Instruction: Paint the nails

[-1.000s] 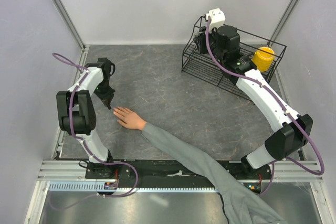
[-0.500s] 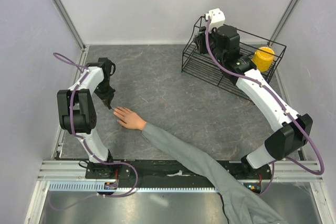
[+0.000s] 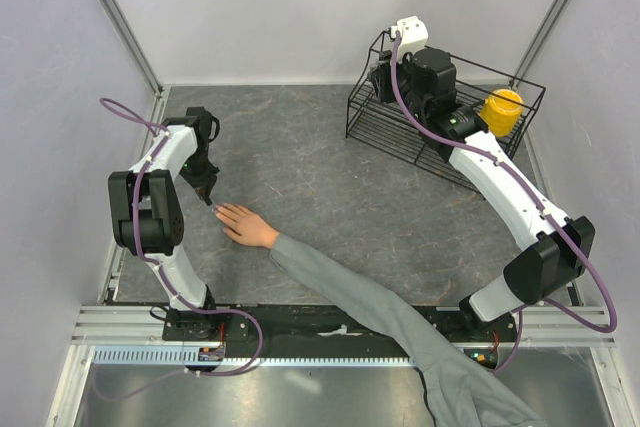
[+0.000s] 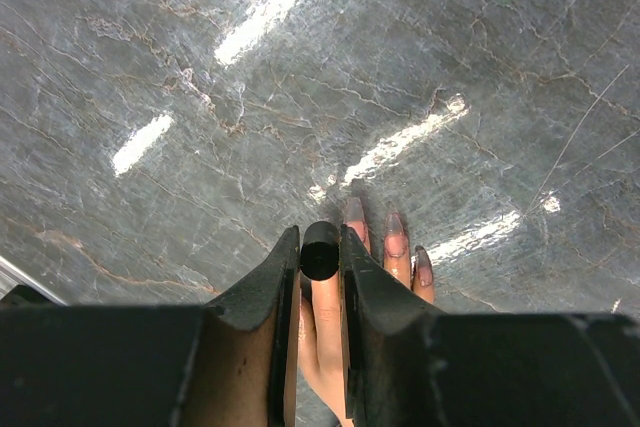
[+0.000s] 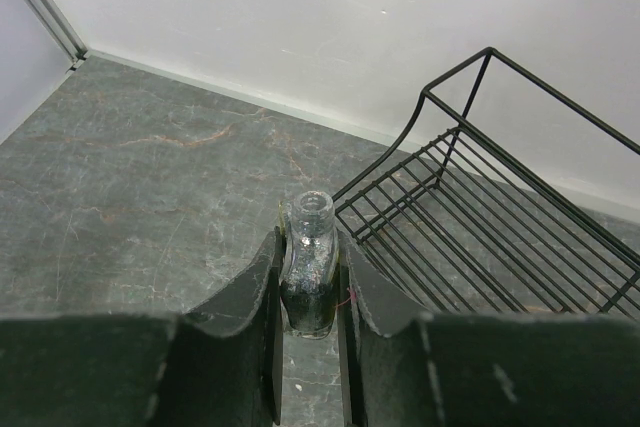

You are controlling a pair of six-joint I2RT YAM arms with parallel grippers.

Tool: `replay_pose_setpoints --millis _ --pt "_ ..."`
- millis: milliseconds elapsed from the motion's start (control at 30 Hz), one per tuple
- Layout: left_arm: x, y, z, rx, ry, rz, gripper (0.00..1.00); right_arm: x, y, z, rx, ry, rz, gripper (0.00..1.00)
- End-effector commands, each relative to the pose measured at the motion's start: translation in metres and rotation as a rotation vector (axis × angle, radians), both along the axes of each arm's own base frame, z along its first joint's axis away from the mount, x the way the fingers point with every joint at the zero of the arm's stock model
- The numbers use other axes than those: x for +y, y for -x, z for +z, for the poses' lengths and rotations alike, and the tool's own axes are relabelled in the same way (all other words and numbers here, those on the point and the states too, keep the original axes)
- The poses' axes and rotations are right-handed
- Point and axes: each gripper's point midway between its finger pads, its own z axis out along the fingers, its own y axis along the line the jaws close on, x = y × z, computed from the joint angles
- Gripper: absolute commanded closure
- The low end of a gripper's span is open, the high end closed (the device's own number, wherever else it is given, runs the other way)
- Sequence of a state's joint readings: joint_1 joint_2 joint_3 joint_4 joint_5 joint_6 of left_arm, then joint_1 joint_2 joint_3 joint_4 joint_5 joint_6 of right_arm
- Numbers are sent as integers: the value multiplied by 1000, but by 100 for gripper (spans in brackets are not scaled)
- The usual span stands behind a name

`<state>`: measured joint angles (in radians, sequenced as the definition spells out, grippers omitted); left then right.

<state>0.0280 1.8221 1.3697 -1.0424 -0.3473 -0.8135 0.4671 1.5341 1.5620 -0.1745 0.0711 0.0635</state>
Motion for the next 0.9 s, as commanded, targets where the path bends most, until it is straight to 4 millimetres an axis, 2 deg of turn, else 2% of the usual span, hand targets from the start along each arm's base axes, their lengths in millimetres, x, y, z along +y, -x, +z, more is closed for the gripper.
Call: replay_pose_setpoints --millis 0,167,433,867 --pt "3 -9 9 -35 -12 13 98 1 -1 32 -76 -42 6 100" --pt "3 -14 6 -37 -9 9 98 0 -1 34 -80 -44 4 100" --pt "4 -9 0 -10 -16 11 98 -1 1 35 -83 -38 0 100" --pt "7 -14 -3 1 -32 5 98 -2 0 36 -89 -28 -2 100"
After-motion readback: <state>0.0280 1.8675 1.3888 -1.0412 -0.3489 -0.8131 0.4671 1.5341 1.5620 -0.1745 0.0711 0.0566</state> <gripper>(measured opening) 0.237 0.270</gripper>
